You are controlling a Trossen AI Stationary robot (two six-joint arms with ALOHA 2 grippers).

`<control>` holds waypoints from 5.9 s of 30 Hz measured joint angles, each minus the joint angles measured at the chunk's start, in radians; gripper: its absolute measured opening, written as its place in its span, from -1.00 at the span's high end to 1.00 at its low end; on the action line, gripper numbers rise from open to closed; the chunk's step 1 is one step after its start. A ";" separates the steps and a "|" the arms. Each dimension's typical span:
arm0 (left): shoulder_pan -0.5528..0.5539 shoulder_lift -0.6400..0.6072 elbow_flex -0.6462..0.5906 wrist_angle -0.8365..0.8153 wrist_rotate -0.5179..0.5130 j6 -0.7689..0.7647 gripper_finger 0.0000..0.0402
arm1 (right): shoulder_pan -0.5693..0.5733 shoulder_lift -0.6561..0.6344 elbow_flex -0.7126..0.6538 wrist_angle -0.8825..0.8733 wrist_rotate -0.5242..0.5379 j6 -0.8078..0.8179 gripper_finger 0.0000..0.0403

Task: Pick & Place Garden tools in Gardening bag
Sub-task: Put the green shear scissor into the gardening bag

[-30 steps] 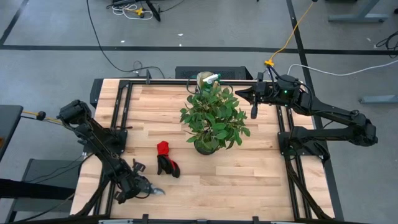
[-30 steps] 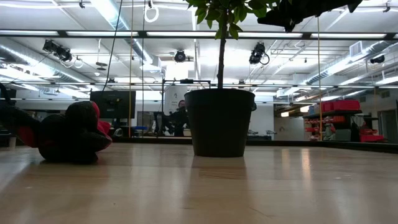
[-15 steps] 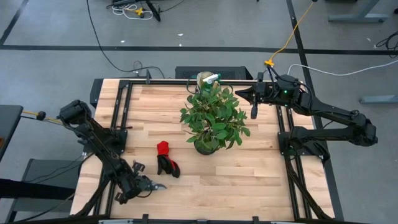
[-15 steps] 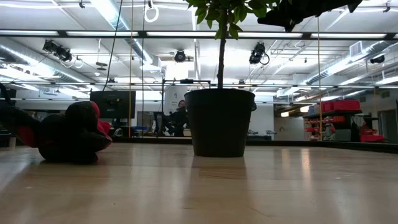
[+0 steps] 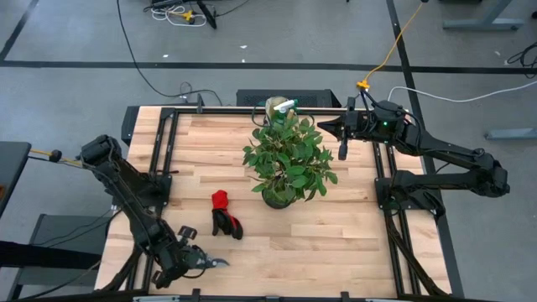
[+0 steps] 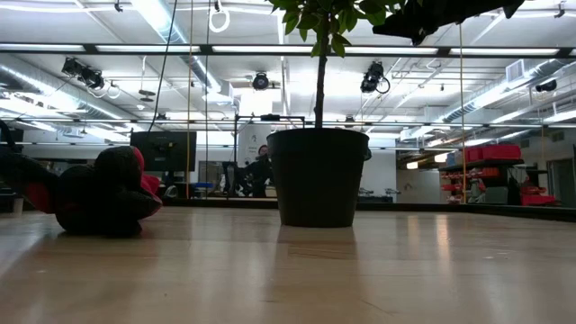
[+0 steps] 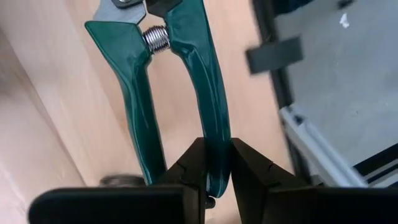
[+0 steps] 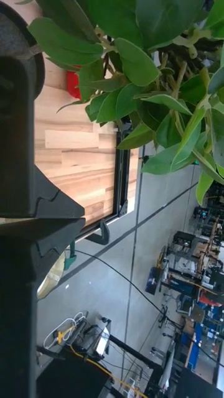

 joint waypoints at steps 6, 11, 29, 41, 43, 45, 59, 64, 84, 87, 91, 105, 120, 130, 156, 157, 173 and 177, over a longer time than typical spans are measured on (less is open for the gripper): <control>0.010 0.000 0.069 -0.122 -0.031 0.046 0.73 | 0.000 0.000 0.000 0.000 0.000 -0.004 1.00; 0.079 -0.032 0.073 -0.237 -0.043 0.140 0.73 | 0.000 0.000 0.000 0.001 -0.002 -0.001 1.00; 0.544 -0.302 0.073 -0.482 -0.158 0.512 0.73 | 0.000 0.000 0.000 0.001 -0.002 -0.004 1.00; 1.001 -0.375 0.073 -0.429 -0.163 0.661 0.73 | 0.000 0.000 0.000 0.001 0.000 -0.001 1.00; 1.070 -0.373 0.073 -0.377 -0.150 0.689 0.73 | 0.000 0.000 0.000 0.003 0.000 -0.001 1.00; 1.137 -0.374 0.073 -0.313 -0.127 0.708 0.73 | 0.000 0.000 0.000 0.011 0.000 -0.001 1.00; 1.524 -0.373 0.073 0.182 0.211 0.696 0.73 | -0.005 0.000 0.000 0.034 0.163 0.178 0.75; 1.591 -0.368 0.073 0.311 0.271 0.687 0.73 | -0.040 0.000 0.000 0.055 0.174 0.220 0.50; 1.671 -0.216 0.073 0.828 0.638 0.483 0.73 | -0.190 0.028 0.001 0.273 0.121 0.522 -0.32; 1.681 -0.179 0.073 0.898 0.668 0.440 0.73 | -0.202 0.044 0.001 0.299 0.105 0.546 -0.36; 1.702 -0.142 0.073 0.961 0.708 0.394 0.73 | -0.216 0.069 0.009 0.324 0.102 0.576 -0.36; 1.716 -0.122 0.109 1.075 0.723 0.193 0.73 | -0.259 0.227 0.211 0.285 0.018 0.603 -0.36; 1.665 -0.026 0.388 1.066 0.658 -0.017 0.73 | -0.271 0.323 0.363 0.282 -0.050 0.564 -0.36; 1.653 0.041 0.428 1.062 0.665 -0.076 0.71 | -0.271 0.324 0.371 0.266 -0.044 0.389 -0.36; 1.556 0.093 0.428 1.081 0.584 -0.385 0.72 | -0.269 0.323 0.301 0.149 0.002 -1.122 -0.36; 1.554 0.093 0.428 1.082 0.585 -0.396 0.72 | -0.268 0.323 0.295 0.148 -0.003 -1.164 -0.36; 1.550 0.093 0.428 1.081 0.604 -0.486 0.72 | -0.178 0.323 0.284 0.218 -0.054 -1.439 -0.19; 1.539 0.095 0.428 1.083 0.604 -0.510 0.72 | -0.158 0.324 0.284 0.219 -0.083 -1.438 -0.15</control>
